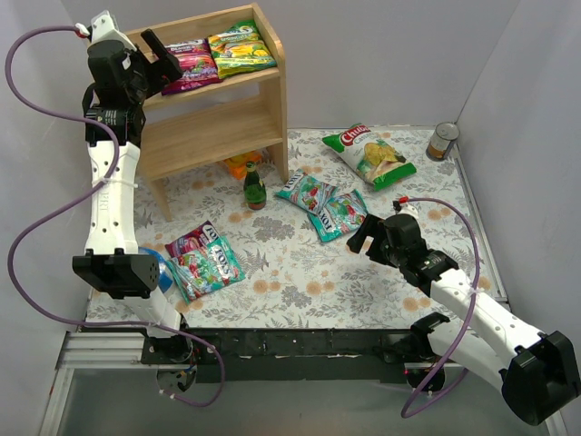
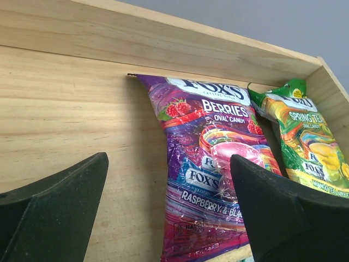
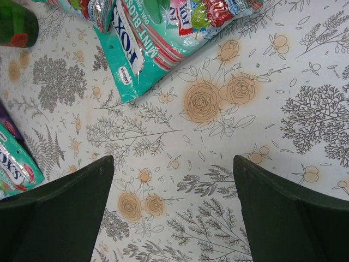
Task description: Place and organize the candy bags onto the shelf
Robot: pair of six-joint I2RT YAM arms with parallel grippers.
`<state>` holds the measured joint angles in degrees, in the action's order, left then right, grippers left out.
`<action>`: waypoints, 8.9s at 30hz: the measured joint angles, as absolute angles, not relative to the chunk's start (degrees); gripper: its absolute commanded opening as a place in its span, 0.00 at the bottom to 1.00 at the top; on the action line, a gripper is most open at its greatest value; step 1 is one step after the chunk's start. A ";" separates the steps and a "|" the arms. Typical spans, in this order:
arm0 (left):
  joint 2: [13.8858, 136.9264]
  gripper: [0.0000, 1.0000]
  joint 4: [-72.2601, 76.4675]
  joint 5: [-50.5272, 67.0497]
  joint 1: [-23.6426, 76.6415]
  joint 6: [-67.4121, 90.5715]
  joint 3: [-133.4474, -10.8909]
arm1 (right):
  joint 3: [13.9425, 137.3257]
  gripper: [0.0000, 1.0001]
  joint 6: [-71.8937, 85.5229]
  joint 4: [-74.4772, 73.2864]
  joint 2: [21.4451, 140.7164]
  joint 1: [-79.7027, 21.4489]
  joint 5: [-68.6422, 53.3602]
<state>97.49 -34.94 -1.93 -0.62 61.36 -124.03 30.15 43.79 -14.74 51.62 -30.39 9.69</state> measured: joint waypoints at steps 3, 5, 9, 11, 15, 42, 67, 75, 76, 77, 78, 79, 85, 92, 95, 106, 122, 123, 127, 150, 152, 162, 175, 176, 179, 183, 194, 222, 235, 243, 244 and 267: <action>96.38 0.65 -34.50 -3.16 -0.62 61.78 -122.34 | 30.15 0.97 43.77 -14.70 51.86 -30.39 9.67; 95.68 0.58 -34.59 -3.73 -0.62 62.30 -121.64 | 30.15 0.97 43.77 -14.70 51.92 -30.39 9.65; 94.94 0.47 -34.57 -4.05 -0.62 62.89 -120.77 | 30.15 0.97 43.77 -14.52 51.94 -30.39 9.65; 94.91 0.41 -34.48 -3.99 -0.62 63.02 -120.49 | 30.15 0.97 43.77 -14.35 52.14 -30.39 9.65; 94.98 0.28 -34.44 -3.49 -0.62 63.35 -120.36 | 30.15 0.97 43.75 -14.09 52.97 -30.39 9.67; 86.61 0.97 -31.33 0.36 -0.67 61.36 -115.44 | 36.60 0.97 43.07 -5.41 75.96 -28.42 13.23; 49.82 0.98 -19.75 37.30 -0.69 71.40 -53.93 | 32.75 0.87 45.56 12.71 82.78 -23.68 4.05; 47.18 0.98 -19.07 39.97 1.48 75.24 -40.91 | 29.63 0.67 52.40 27.49 87.55 -23.64 6.57; 46.50 0.98 -18.96 39.97 1.54 75.53 -40.25 | 29.17 0.62 53.32 28.88 87.92 -23.62 7.11; 45.89 0.98 -18.72 39.94 1.58 75.92 -39.70 | 28.82 0.55 54.02 29.67 88.25 -23.62 7.68; 45.43 0.98 -18.37 39.94 1.63 76.18 -39.20 | 28.60 0.47 54.89 30.02 88.66 -23.62 8.32; 45.12 0.98 -17.96 39.94 1.63 76.49 -38.72 | 28.60 0.43 55.61 30.04 89.12 -23.49 8.99; 45.45 0.98 -16.91 39.68 1.63 77.84 -36.45 | 28.03 0.01 57.98 30.20 90.26 -23.33 11.03; 47.72 0.98 -15.09 39.62 2.42 78.43 -35.94 | 26.39 0.01 56.93 24.88 84.25 -23.09 12.56; 48.82 0.98 -13.30 39.59 3.64 78.91 -34.87 | 26.30 0.01 54.57 18.44 77.95 -22.87 12.73; 55.53 0.98 -5.45 38.37 11.09 82.24 -31.29 | 29.63 0.01 42.65 1.48 54.50 -22.72 5.93; 62.54 0.98 10.00 44.05 23.31 84.77 -31.24 | 35.44 0.01 28.38 -2.90 42.65 -22.52 -25.58; 62.61 0.98 11.00 44.84 23.79 84.95 -31.22 | 35.90 0.01 28.08 -2.48 42.19 -22.52 -27.66; 62.59 0.98 15.59 48.07 25.61 85.32 -31.35 | 37.21 0.01 26.96 1.32 39.64 -22.52 -39.42; 71.81 0.57 50.83 56.53 43.18 101.12 -35.05 | 37.60 0.01 31.29 21.08 34.74 -22.57 -68.34; 71.22 0.55 48.97 56.07 43.27 99.83 -35.75 | 37.60 0.01 31.07 20.69 34.39 -22.57 -68.25; 66.11 0.09 32.71 50.35 43.24 90.28 -40.01 | 37.60 0.01 26.85 14.96 32.71 -22.57 -66.39; 65.45 0.00 6.66 38.11 42.81 80.47 -51.48 | 39.46 0.78 18.59 0.93 31.42 -22.52 -50.52; 65.39 0.00 2.81 36.14 42.81 79.18 -54.08 | 39.94 0.81 17.85 -0.73 31.77 -22.52 -47.44; 64.47 0.00 -5.30 29.85 42.83 75.96 -60.07 | 40.32 0.82 16.99 -5.06 32.60 -22.57 -36.73; 62.67 0.00 -16.01 21.32 42.83 71.83 -67.92 | 40.40 0.82 17.21 -9.32 34.15 -22.57 -24.99; 66.81 0.00 -33.80 -3.60 42.19 62.08 -98.39 | 40.32 0.79 19.84 -13.15 38.72 -22.57 -13.58; 96.71 0.00 -38.85 20.29 -3.11 56.53 -135.85 | 39.44 0.78 20.62 -13.63 39.29 -22.57 -11.88; 96.88 0.02 -26.76 51.37 -21.98 67.96 -127.94 | 37.26 0.76 21.43 -13.17 41.82 -22.57 -12.19; 98.65 0.04 -28.23 51.70 -24.21 64.95 -131.46 | 37.17 0.75 22.15 -12.08 43.46 -22.57 -12.64; 99.44 0.04 -28.18 51.72 -24.40 64.79 -132.66 | 37.17 0.75 22.28 -11.90 43.75 -22.57 -12.82; 107.18 0.65 -24.77 48.45 -25.93 60.60 -136.90 | 36.49 0.73 25.43 -7.81 50.30 -22.57 -15.51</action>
